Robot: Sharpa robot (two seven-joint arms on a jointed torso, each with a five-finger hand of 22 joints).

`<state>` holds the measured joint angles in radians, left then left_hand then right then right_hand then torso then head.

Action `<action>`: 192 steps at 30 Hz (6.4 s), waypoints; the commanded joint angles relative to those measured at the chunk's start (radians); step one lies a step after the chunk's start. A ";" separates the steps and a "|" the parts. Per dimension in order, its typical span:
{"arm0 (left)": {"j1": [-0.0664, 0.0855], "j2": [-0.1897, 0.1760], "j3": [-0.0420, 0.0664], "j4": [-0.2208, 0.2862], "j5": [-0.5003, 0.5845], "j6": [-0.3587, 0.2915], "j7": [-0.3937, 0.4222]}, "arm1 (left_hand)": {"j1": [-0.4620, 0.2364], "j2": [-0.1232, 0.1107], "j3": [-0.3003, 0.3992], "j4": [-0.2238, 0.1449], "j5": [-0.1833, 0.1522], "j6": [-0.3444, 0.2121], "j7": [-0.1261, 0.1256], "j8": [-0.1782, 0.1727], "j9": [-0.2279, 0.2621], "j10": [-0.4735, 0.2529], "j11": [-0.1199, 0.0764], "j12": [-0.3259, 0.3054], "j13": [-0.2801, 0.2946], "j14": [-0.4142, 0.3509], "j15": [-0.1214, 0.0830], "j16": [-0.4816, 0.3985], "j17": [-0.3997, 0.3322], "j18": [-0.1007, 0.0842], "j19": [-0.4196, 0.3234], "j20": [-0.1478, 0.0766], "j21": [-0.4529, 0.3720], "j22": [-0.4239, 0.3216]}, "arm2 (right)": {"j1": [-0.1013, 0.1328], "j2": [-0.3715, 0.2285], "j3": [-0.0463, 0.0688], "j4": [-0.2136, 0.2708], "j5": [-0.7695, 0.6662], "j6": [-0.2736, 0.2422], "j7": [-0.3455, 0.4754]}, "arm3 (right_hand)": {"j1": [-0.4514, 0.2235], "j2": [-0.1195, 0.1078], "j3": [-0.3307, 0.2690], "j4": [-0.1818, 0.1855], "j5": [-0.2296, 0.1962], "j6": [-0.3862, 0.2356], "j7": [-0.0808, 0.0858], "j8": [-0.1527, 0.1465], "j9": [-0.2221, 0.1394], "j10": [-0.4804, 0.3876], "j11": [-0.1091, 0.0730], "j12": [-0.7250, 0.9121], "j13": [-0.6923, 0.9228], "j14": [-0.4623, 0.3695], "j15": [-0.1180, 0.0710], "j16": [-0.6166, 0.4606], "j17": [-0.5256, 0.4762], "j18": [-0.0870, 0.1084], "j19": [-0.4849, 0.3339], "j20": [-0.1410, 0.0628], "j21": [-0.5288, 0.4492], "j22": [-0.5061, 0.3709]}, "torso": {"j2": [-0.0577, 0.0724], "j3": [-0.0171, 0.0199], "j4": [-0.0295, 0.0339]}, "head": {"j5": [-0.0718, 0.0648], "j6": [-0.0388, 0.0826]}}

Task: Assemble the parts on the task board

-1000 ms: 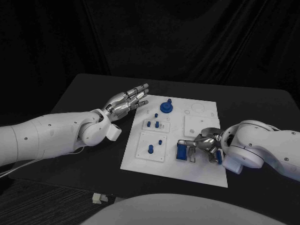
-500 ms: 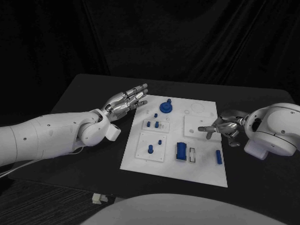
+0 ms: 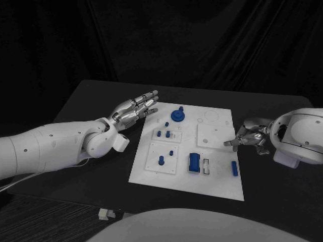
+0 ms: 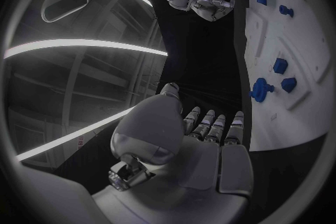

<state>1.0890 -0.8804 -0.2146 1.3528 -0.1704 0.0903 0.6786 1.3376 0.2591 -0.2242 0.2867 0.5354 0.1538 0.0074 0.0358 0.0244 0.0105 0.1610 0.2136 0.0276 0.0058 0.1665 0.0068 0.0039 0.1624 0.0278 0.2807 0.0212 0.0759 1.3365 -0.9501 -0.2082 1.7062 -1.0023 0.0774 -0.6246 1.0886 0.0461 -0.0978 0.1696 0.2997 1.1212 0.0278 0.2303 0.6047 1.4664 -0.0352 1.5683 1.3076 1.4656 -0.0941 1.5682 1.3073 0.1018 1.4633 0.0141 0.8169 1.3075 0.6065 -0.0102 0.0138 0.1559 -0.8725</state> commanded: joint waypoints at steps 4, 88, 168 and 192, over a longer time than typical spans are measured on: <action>-0.001 0.004 0.001 0.001 0.005 0.011 0.121 | 0.010 0.003 0.006 0.001 0.006 -0.002 0.008 0.006 0.001 0.001 0.005 0.006 0.001 0.002 0.007 0.006 0.002 0.016 0.002 0.006 0.007 0.001 | -0.021 -0.007 0.000 -0.002 -0.126 0.072 -0.026 | -0.049 0.009 -0.019 0.030 -0.064 0.055 -0.009 -0.025 -0.039 0.104 -0.014 0.003 0.263 0.105 -0.015 0.003 0.263 0.010 0.020 -0.012 0.040 0.106 | 0.004 0.0013 0.0003 | -0.006 0.000; -0.002 0.012 0.001 -0.012 0.005 0.025 0.104 | 0.030 0.002 0.017 -0.008 0.025 -0.006 0.014 0.005 0.001 0.001 0.015 0.008 0.001 0.006 0.012 0.011 0.003 0.014 0.003 0.008 0.008 0.002 | -0.137 0.018 0.000 -0.006 0.114 -0.140 -0.012 | 0.082 -0.032 0.308 -0.296 0.332 -0.011 0.022 -0.097 -0.093 0.104 0.010 0.003 0.263 0.101 0.006 -0.004 0.242 0.018 0.019 0.004 -0.051 0.101 | 0.002 0.0014 0.0001 | -0.010 0.000; -0.006 0.015 0.001 -0.015 0.005 0.040 0.100 | 0.038 0.000 0.021 -0.012 0.031 -0.008 0.013 0.005 0.001 0.001 0.016 0.008 0.001 0.007 0.014 0.012 0.004 0.014 0.004 0.008 0.008 0.002 | -0.154 0.112 0.000 -0.029 0.238 -0.167 -0.007 | -0.103 -0.040 0.316 -0.201 0.002 -0.057 0.028 -0.062 -0.099 0.104 0.016 0.003 0.263 0.098 0.011 -0.009 0.224 0.020 0.014 0.009 -0.073 0.098 | 0.002 0.0010 0.0002 | -0.016 0.000; -0.008 0.017 0.001 -0.017 0.005 0.046 0.093 | 0.041 0.001 0.023 -0.013 0.033 -0.008 0.014 0.005 0.001 0.001 0.017 0.007 0.001 0.007 0.016 0.012 0.004 0.013 0.004 0.009 0.008 0.002 | -0.155 0.110 0.000 -0.028 0.238 -0.167 -0.005 | -0.189 -0.076 0.193 -0.076 -0.224 -0.063 0.030 -0.044 -0.102 0.104 0.018 0.003 0.263 0.098 0.013 -0.009 0.224 0.021 0.016 0.011 -0.082 0.097 | 0.002 0.0009 0.0003 | -0.015 0.000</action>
<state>1.0825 -0.8655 -0.2146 1.3347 -0.1704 0.1225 0.6786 1.3666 0.2619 -0.2063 0.2742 0.5626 0.1466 0.0144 0.0358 0.0244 0.0125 0.1698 0.2158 0.0277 0.0129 0.1735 0.0152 0.0061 0.1623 0.0312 0.2841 0.0251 0.0762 1.1846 -0.8390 -0.2082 1.6767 -0.7600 -0.0875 -0.6200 0.9108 -0.0304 0.1097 0.0811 0.0962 1.0644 0.0540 0.1802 0.5031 1.4627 -0.0234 1.5683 1.3076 1.4649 -0.0838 1.5651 1.3074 0.1171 1.4685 0.0196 0.7393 1.3074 0.6085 -0.0092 0.0141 0.1416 -0.8725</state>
